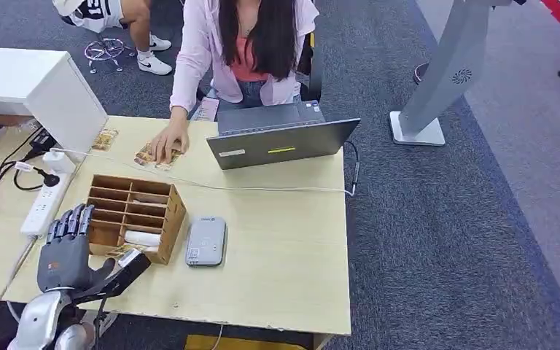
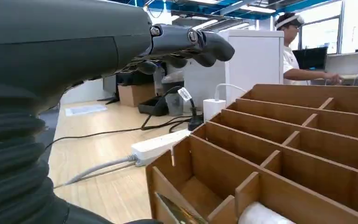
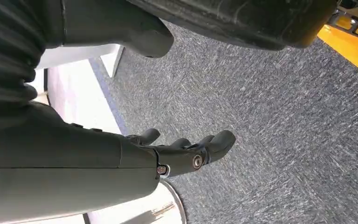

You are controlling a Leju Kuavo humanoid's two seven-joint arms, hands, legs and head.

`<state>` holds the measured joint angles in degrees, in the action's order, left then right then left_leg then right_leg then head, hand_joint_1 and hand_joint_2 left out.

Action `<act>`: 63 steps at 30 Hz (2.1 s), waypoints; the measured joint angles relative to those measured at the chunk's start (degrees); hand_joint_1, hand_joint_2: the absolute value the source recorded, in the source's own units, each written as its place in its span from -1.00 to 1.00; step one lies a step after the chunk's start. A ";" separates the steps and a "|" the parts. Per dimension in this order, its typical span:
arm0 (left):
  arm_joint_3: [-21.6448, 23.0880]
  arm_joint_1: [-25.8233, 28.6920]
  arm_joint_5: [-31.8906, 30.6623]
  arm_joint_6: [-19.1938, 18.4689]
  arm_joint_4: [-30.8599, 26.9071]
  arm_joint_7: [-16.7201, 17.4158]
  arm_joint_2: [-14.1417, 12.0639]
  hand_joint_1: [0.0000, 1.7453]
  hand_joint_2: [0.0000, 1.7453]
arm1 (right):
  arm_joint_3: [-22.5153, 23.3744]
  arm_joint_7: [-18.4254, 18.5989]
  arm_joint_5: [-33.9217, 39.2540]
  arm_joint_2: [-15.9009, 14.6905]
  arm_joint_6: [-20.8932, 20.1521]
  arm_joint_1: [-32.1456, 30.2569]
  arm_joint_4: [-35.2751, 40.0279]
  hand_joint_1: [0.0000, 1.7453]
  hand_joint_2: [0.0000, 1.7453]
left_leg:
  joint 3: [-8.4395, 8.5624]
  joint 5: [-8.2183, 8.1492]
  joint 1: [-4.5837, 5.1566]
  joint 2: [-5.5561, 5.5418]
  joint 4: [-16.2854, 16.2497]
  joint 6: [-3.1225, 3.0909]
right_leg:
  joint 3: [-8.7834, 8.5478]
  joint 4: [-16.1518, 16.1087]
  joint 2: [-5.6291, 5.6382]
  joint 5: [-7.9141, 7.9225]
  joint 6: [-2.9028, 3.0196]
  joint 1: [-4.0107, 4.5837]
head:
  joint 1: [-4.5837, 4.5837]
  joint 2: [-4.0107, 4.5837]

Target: Pass the card to the sensor for recognition and then transmit it.

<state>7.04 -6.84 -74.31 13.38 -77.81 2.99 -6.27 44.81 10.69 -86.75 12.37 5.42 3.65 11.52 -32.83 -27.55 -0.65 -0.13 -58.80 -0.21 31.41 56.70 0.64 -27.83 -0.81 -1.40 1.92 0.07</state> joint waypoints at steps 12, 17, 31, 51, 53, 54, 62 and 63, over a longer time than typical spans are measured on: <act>0.22 -1.75 -0.96 -0.17 3.12 -0.04 2.23 -1.00 1.00 | -0.02 0.00 -0.04 0.00 -0.02 0.02 0.00 -1.00 1.00 | 0.00 0.00 0.00 0.01 0.00 0.00 | 0.01 0.00 0.00 0.00 0.00 0.00 | 0.02 0.00; 0.59 -1.98 -0.98 -0.18 4.02 -0.02 2.43 -1.00 1.00 | 0.00 0.00 -0.04 0.00 -0.02 0.02 0.00 -1.00 1.00 | 0.00 0.00 0.00 0.01 0.00 0.00 | 0.01 0.00 0.01 0.00 0.00 0.00 | 0.00 0.00; 0.72 -1.67 0.29 1.09 4.54 -1.25 2.64 1.00 1.00 | -0.02 -0.15 -0.09 0.00 -0.02 0.01 0.00 -1.00 1.00 | -0.01 0.00 0.00 0.00 0.00 0.00 | 0.00 0.00 0.00 0.00 0.00 0.00 | 0.00 0.00; 0.72 -1.53 1.64 3.19 4.11 -3.21 2.12 1.00 1.00 | -0.07 -0.26 -0.22 0.00 -0.09 0.01 0.00 -1.00 1.00 | -0.01 0.00 0.00 0.00 0.00 0.00 | 0.00 0.00 0.00 0.00 0.00 0.00 | 0.00 0.00; 0.72 -2.00 1.64 3.54 3.83 -3.30 1.82 1.00 1.00 | -0.15 -0.44 -0.22 0.00 -0.09 0.01 0.00 -1.00 1.00 | -0.01 0.00 -0.01 0.00 0.00 0.00 | 0.00 0.00 0.00 0.00 0.00 0.01 | 0.02 0.00; 0.72 -2.28 1.62 3.61 3.59 -3.36 1.64 1.00 1.00 | -0.18 -0.46 -0.22 0.00 -0.09 0.02 0.00 -1.00 1.00 | -0.01 0.00 -0.01 -0.01 0.00 0.00 | 0.00 0.00 -0.01 0.00 0.00 0.01 | 0.00 0.00; 0.72 -6.74 2.62 2.86 0.11 -4.06 -0.46 1.00 1.00 | -0.72 -0.81 -0.31 -0.02 -0.09 0.01 0.07 -1.00 1.00 | 0.00 0.03 -0.01 -0.01 0.00 0.01 | 0.00 0.01 -0.01 0.01 0.00 0.01 | 0.00 0.00; 0.72 -7.53 2.73 2.64 -0.38 -4.07 -0.72 1.00 1.00 | -0.79 -0.83 -0.31 -0.02 -0.09 0.00 0.07 -1.00 1.00 | -0.01 0.04 -0.01 -0.01 0.00 0.01 | 0.00 0.01 -0.01 0.01 0.00 0.01 | 0.00 0.00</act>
<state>7.76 -14.37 -71.58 16.02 -78.18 -1.07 -7.00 44.02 9.86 -87.06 12.35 5.33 3.65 11.58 -32.84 -27.51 -0.66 -0.15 -58.80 -0.20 31.40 56.71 0.63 -27.82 -0.81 -1.39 1.92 0.07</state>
